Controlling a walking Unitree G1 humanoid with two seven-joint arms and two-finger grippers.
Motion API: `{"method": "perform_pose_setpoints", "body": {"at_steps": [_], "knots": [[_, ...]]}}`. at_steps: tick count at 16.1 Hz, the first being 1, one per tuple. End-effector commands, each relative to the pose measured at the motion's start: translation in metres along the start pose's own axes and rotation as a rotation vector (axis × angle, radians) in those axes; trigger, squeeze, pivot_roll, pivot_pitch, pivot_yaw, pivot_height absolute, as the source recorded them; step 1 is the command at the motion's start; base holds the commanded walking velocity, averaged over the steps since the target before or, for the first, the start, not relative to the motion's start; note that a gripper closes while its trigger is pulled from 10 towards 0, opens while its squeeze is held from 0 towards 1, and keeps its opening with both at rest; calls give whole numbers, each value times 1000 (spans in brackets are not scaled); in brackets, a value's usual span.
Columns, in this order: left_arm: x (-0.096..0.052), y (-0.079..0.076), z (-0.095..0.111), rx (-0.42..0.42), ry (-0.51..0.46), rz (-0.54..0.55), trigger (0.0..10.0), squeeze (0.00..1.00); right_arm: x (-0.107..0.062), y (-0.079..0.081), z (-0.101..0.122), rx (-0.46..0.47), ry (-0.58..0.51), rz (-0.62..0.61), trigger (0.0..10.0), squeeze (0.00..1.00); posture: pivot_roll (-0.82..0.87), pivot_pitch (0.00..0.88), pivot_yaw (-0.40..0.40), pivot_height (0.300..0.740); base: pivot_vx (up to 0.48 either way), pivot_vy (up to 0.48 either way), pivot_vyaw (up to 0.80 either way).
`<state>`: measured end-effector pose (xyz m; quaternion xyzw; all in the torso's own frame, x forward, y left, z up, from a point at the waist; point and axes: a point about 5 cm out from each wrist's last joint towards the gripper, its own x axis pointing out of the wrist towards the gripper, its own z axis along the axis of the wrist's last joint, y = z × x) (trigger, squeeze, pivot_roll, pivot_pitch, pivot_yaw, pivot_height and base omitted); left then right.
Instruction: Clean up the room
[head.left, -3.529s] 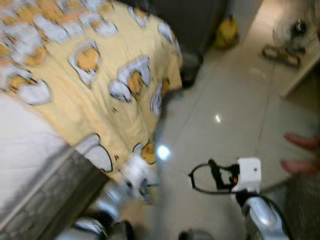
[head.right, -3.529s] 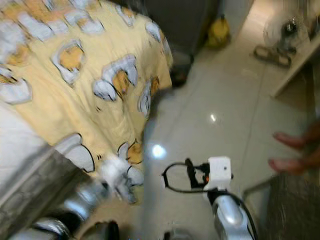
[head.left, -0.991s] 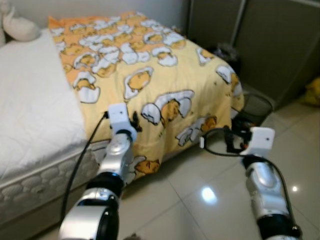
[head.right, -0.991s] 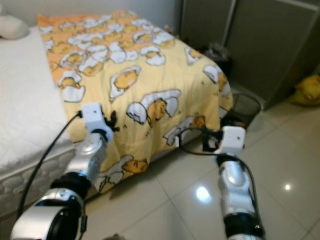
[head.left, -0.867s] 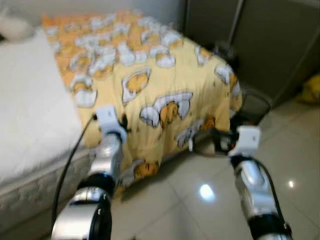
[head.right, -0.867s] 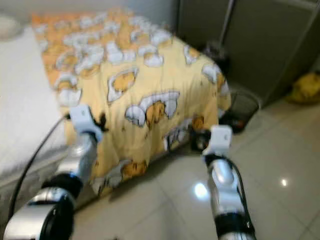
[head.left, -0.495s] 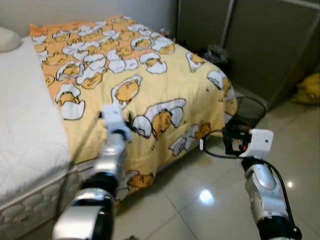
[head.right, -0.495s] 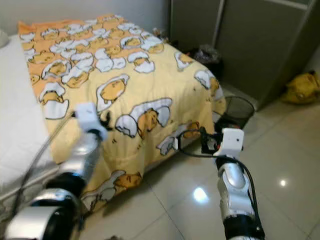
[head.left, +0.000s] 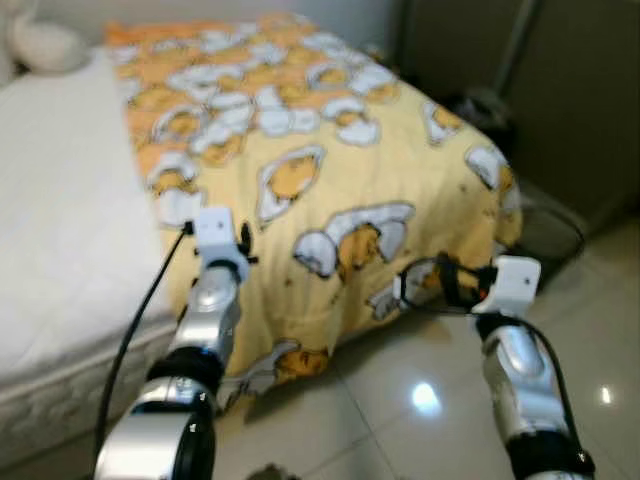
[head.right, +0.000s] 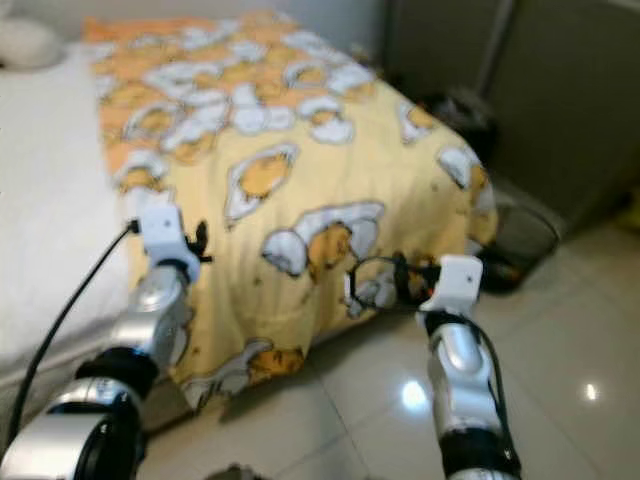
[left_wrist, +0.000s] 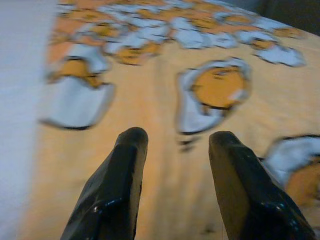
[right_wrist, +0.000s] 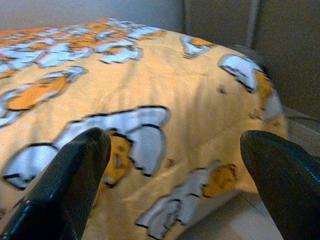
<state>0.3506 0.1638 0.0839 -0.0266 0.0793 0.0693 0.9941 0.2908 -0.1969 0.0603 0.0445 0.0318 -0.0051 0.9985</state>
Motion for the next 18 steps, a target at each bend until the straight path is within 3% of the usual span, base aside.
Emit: {"method": "perform_pose_setpoints", "body": {"at_steps": [1,2,4,6,8,12,14,16,18], "knots": [[-2,4,5,27,-44,35,10000,0,1,3,2,5,-9,24,10000,0,3,0,58,740,0,0,431],[-5,4,4,93,-64,58,10000,0,1,3,2,11,-6,34,10000,0,3,0,58,740,0,0,431],[-18,0,10,171,-142,-17,10000,0,-1,3,2,28,-2,76,10000,0,13,0,60,740,0,0,413],[-35,-5,12,135,-198,-131,10000,0,-6,1,0,37,3,106,10000,0,21,0,61,740,0,0,403],[-45,-9,-1,114,-180,-188,10000,0,-14,2,-8,31,26,145,10000,0,25,0,63,740,0,0,403],[-34,-11,6,96,-136,-99,10000,0,-15,6,-13,15,63,196,10000,0,21,0,48,740,0,0,403],[-27,-14,16,118,-152,-116,10000,0,-13,7,-10,-3,66,205,10000,0,21,0,48,740,0,0,0],[-26,-15,13,130,-126,-122,10000,0,-15,9,-13,-9,79,216,10000,0,11,0,45,740,0,0,0],[-24,-17,9,59,-82,-105,10000,0,-17,6,-18,-39,98,153,10000,0,5,0,41,740,204,-122,0]]}}
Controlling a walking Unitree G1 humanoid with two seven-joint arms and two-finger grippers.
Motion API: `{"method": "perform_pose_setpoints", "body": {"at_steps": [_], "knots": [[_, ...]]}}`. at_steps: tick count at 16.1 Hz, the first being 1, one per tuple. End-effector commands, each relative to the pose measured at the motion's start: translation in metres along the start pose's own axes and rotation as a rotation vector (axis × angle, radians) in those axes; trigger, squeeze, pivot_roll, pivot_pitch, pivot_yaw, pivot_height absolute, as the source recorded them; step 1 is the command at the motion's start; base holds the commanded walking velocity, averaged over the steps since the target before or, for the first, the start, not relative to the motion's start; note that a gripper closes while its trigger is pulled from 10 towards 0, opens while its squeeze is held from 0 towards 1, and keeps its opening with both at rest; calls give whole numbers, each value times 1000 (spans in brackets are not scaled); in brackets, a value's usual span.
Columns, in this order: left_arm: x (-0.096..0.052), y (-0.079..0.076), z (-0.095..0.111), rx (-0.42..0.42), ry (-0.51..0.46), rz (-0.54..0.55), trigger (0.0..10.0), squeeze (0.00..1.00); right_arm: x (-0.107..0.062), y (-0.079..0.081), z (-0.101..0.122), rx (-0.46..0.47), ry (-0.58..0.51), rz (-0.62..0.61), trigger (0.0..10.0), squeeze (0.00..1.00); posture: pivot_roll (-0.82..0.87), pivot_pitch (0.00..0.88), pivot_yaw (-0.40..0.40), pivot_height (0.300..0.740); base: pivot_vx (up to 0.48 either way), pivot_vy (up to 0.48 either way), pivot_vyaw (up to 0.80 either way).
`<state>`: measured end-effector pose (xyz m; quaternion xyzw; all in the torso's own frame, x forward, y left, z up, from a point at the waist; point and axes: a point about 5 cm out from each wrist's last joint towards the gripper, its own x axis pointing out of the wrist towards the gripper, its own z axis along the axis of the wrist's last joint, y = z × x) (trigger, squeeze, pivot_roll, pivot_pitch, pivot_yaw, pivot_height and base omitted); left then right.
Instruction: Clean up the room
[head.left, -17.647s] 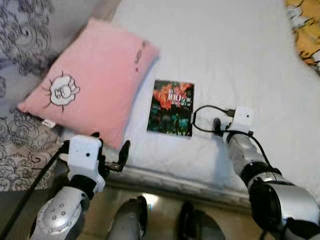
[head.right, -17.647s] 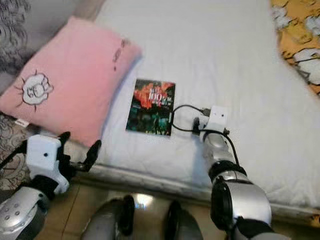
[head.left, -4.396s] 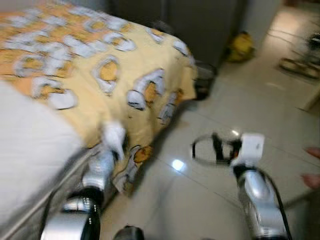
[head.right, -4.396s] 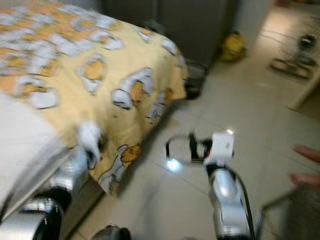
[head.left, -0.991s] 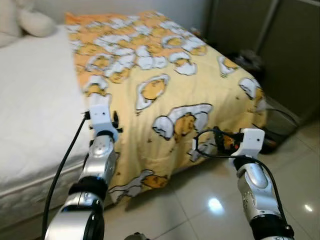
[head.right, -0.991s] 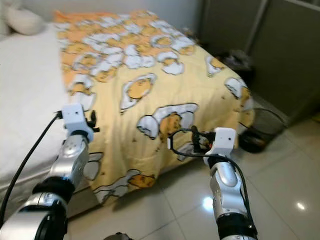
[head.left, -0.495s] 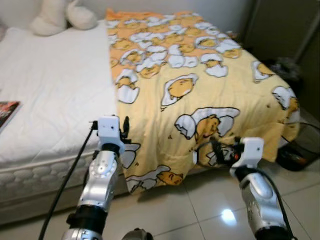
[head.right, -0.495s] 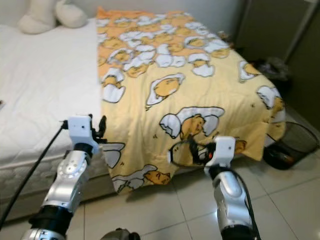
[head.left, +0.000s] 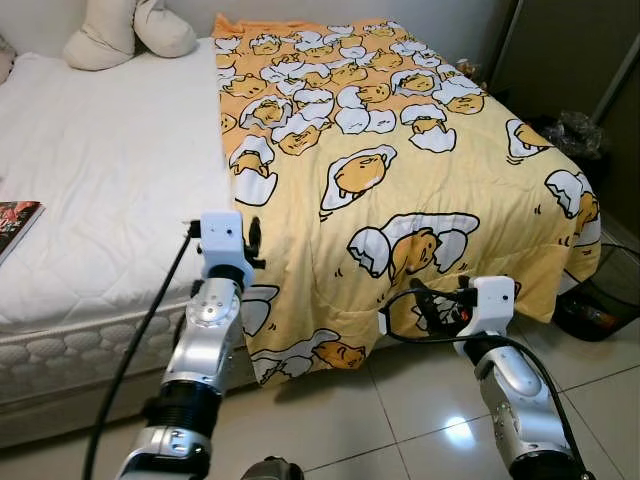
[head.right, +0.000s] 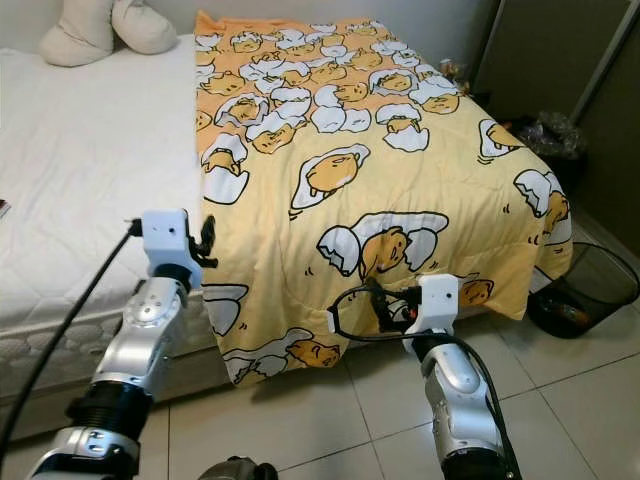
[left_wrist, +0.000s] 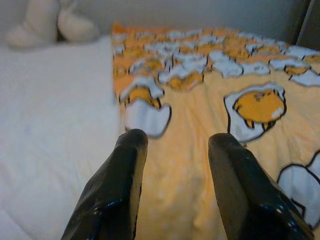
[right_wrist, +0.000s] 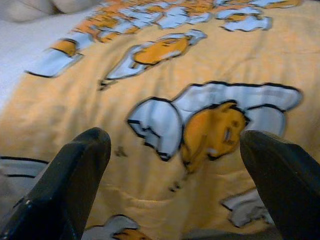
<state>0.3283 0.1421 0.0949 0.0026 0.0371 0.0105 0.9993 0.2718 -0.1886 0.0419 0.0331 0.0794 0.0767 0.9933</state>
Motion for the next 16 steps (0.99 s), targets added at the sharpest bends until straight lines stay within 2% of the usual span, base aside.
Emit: {"method": "perform_pose_setpoints", "body": {"at_steps": [1,3,9,10,12,14,16], "knots": [[6,-1,3,-34,14,39,10000,0,3,-2,3,-24,5,-30,10000,0,0,0,44,740,435,0,0],[7,-7,3,-39,18,31,10000,0,4,2,10,-9,-42,-10,10000,0,-7,0,48,740,435,0,459],[9,-9,-3,-38,47,34,10000,0,5,4,14,-27,-48,-11,10000,0,-15,0,50,740,436,0,450],[10,-11,-3,-10,58,38,10000,0,5,4,15,-25,-50,-3,10000,0,-16,0,51,740,277,0,419],[10,-14,-2,-27,54,32,10000,0,6,3,15,-29,-50,0,10000,0,-15,0,49,740,0,0,416],[12,-18,4,36,13,-1,10000,0,7,2,17,-32,-41,10,10000,0,-15,0,47,740,0,0,403],[13,-19,4,-39,18,-3,10000,0,9,-3,15,-36,-12,-29,10000,0,-15,0,46,740,441,0,203]]}}
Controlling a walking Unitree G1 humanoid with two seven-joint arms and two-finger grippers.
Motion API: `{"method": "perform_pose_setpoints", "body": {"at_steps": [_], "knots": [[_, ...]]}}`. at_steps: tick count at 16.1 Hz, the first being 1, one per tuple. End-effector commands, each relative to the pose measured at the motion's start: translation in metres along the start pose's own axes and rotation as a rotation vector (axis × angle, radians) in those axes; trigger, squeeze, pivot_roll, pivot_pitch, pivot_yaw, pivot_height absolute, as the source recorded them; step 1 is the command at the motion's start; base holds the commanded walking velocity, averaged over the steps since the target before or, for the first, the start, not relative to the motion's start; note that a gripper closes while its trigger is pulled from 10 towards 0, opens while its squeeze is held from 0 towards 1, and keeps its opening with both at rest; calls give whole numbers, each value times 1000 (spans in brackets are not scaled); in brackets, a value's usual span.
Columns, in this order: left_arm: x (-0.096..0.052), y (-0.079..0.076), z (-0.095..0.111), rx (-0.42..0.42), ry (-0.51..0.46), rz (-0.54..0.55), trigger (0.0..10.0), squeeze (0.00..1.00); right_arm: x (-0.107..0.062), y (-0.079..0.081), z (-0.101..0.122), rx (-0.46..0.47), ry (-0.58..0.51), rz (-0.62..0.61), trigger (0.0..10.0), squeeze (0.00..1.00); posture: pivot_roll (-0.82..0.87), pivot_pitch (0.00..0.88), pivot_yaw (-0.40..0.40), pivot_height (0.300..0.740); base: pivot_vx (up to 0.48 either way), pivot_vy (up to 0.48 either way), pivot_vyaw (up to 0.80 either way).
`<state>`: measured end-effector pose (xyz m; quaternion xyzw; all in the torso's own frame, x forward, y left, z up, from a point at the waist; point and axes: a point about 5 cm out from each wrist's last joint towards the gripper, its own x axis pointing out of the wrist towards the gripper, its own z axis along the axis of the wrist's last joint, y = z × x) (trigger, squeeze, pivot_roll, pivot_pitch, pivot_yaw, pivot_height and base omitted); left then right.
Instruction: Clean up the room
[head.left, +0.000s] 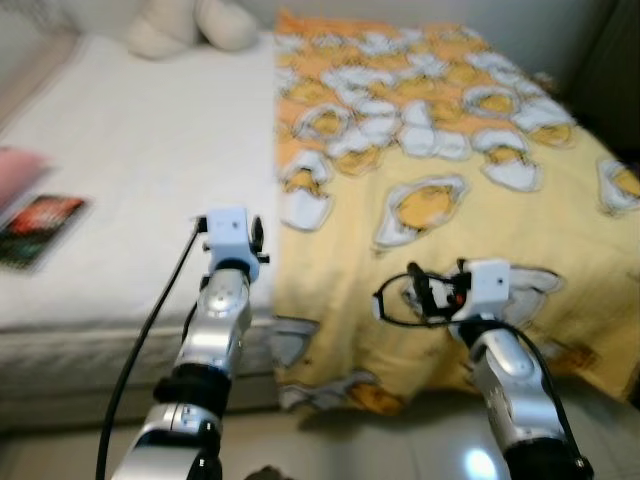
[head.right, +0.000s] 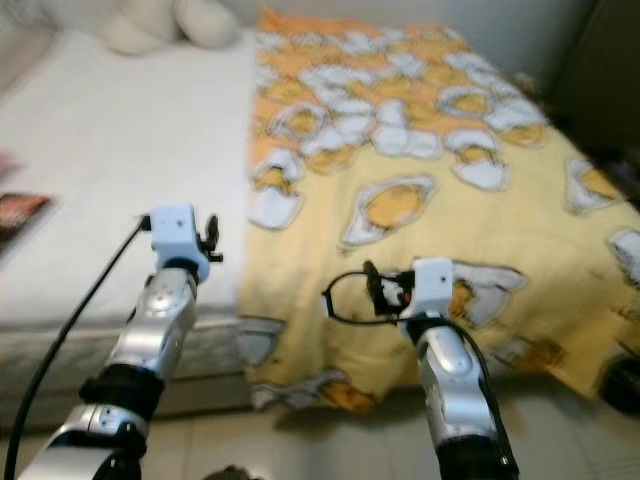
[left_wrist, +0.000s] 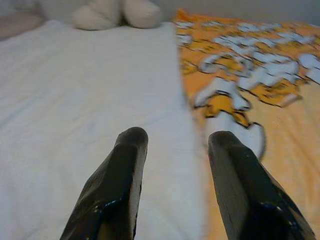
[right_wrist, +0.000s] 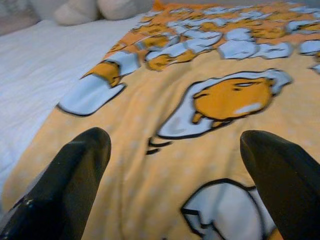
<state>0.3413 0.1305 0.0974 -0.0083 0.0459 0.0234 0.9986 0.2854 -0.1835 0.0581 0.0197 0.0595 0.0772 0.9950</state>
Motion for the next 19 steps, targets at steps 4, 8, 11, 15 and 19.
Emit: {"method": "perform_pose_setpoints", "body": {"at_steps": [4,8,11,15,19], "knots": [[2,-9,-1,7,11,-5,10000,0,-3,-7,-1,-13,16,-9,10000,0,-23,0,47,740,454,0,0],[2,-15,1,65,-11,-51,10000,0,-3,-8,0,2,8,-20,10000,0,-26,0,53,740,113,0,0],[-2,-11,4,32,-37,-61,10000,0,-3,-12,4,41,-30,-44,10000,0,-26,0,58,740,160,0,0],[0,-7,-2,-1,-1,-29,10000,0,1,-14,2,32,2,-73,10000,0,-19,0,51,740,480,0,0],[3,-5,2,-1,-5,-24,10000,0,0,-20,5,47,-23,-94,10000,0,-17,0,51,740,480,0,222]]}}
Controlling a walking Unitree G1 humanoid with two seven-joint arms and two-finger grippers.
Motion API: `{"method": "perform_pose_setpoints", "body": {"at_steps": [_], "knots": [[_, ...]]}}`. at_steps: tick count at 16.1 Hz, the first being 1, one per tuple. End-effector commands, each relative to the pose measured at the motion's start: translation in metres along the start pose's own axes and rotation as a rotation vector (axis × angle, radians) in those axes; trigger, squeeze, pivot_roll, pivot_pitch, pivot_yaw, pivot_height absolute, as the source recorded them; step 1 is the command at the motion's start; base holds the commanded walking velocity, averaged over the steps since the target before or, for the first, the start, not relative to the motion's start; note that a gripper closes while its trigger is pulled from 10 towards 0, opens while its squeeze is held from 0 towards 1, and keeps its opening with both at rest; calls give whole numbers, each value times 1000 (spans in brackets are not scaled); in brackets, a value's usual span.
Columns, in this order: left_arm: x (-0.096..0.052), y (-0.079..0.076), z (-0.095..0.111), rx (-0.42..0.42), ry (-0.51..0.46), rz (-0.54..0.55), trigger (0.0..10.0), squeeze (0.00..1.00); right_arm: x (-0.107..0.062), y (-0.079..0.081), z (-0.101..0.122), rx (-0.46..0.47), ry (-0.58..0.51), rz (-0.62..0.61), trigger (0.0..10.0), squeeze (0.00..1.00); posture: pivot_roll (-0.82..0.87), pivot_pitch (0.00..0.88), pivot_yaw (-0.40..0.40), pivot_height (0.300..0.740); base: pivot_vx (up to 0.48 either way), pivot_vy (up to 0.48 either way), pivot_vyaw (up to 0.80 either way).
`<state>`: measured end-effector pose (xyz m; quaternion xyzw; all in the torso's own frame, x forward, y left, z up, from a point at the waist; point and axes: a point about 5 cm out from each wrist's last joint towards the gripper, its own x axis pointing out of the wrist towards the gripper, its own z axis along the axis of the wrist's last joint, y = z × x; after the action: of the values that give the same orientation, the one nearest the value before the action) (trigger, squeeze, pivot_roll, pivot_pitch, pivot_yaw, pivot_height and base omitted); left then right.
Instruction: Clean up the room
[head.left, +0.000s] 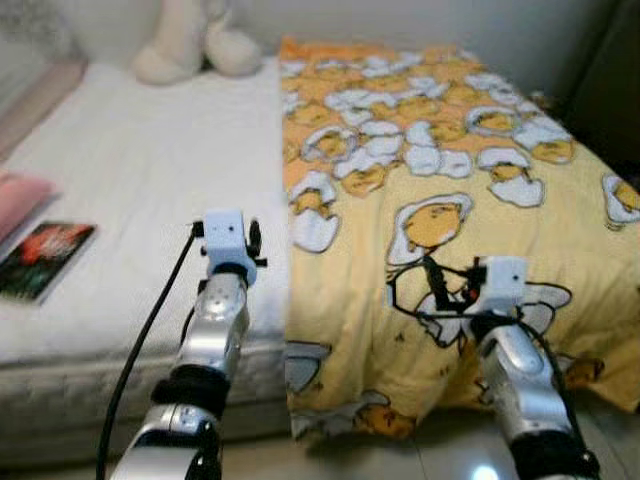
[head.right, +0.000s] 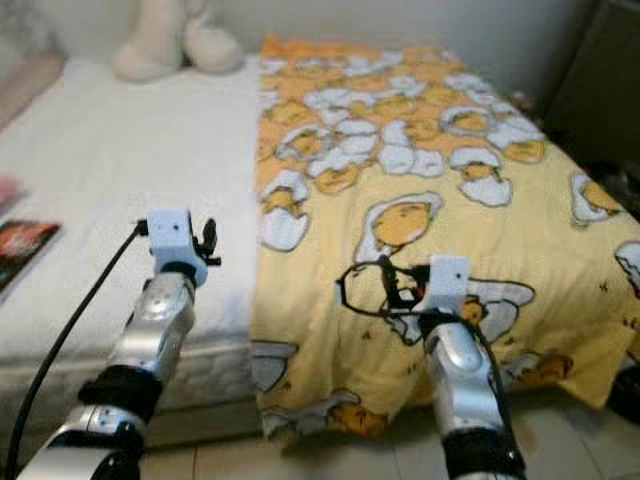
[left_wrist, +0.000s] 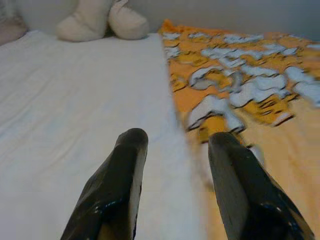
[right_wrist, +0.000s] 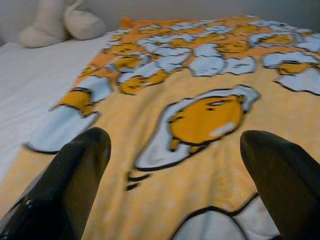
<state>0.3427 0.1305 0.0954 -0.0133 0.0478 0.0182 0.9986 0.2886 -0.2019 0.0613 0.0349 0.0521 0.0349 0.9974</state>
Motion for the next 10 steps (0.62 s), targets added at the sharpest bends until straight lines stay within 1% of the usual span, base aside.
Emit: {"method": "perform_pose_setpoints", "body": {"at_steps": [1,2,6,8,10], "knots": [[2,-5,4,8,-8,-16,10000,0,1,-2,0,6,-2,-5,10000,0,-17,0,52,740,480,0,406],[2,-5,4,8,-8,-17,10000,0,1,-1,0,6,-2,-4,10000,0,-17,0,52,740,480,0,400],[3,-10,5,7,-16,-29,10000,0,0,0,-1,4,2,16,10000,0,-15,0,47,740,480,0,0],[1,-13,5,15,-28,-44,10000,0,1,-4,1,-8,1,16,10000,0,-9,0,40,740,480,0,0],[-1,-12,7,21,-42,-46,10000,0,0,-10,4,-17,-7,7,10000,0,2,0,37,740,480,0,0]]}}
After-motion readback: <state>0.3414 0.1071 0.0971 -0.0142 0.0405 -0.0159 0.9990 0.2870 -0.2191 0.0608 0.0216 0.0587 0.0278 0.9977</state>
